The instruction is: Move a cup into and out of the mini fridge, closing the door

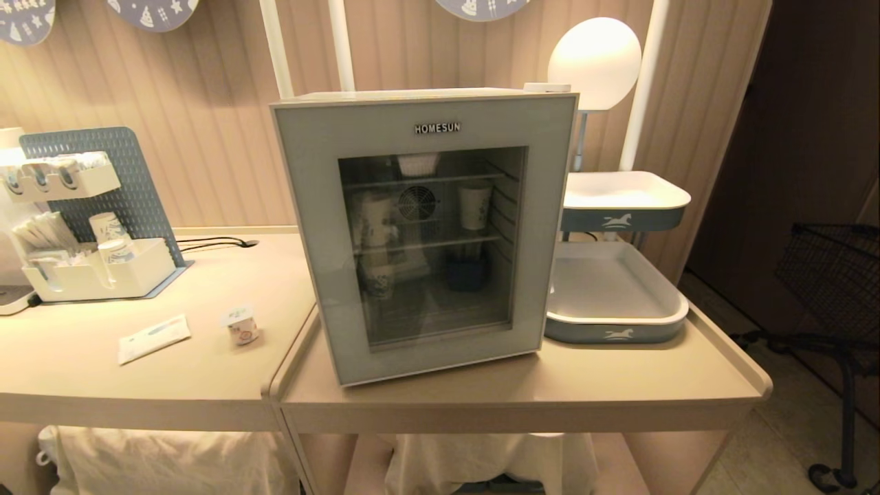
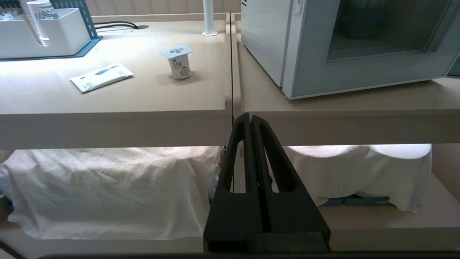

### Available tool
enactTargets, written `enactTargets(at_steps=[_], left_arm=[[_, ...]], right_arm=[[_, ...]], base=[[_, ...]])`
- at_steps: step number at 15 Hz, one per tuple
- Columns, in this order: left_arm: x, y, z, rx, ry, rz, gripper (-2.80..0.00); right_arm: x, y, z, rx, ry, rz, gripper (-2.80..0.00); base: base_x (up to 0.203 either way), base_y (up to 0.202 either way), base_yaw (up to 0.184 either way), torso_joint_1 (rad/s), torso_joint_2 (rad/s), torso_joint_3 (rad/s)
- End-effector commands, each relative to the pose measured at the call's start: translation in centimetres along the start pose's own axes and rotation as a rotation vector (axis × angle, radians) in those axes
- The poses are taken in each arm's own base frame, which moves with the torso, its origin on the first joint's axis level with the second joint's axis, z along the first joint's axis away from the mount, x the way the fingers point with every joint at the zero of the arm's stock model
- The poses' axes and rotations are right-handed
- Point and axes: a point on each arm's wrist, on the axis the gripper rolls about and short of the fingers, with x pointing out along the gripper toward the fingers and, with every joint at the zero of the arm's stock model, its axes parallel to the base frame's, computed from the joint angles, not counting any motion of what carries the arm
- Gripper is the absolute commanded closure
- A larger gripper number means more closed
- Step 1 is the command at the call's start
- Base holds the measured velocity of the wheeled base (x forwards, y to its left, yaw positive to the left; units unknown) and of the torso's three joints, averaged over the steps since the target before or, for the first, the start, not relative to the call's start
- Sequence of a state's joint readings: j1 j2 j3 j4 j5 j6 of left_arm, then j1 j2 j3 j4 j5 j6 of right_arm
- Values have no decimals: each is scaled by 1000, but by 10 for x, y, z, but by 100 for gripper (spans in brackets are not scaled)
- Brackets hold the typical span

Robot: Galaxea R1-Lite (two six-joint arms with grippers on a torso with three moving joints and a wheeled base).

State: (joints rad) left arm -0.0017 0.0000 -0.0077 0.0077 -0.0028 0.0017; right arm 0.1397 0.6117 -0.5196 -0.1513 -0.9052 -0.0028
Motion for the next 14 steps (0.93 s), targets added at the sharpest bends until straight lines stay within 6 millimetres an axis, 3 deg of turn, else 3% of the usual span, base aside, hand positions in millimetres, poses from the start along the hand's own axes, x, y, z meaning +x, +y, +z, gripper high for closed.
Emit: enactTargets(at_steps=[1,4,7,10,12,14], left_arm=[[0,0,0,0,0,0,0],[0,0,0,0,2,0,0],[0,0,0,0,1,0,0],[0,0,0,0,2,0,0],[0,0,0,0,2,0,0],[0,0,0,0,2,0,0]], right_arm=[[-38,-45,-43,103,-95,-43,0],[-59,-61,-90,133,-209,106,0],[-52,-40,-138,-51,-142,535,0],[-54,-34,-152,-163,-91,788,0],[-55,-35,-154,-198,-27,801,0],[-55,-35,-158,-71,63,792,0]], base=[[0,0,0,0,0,0],[0,0,0,0,0,0],[0,0,0,0,0,0],[0,0,0,0,0,0],[0,0,0,0,0,0],[0,0,0,0,0,0]])
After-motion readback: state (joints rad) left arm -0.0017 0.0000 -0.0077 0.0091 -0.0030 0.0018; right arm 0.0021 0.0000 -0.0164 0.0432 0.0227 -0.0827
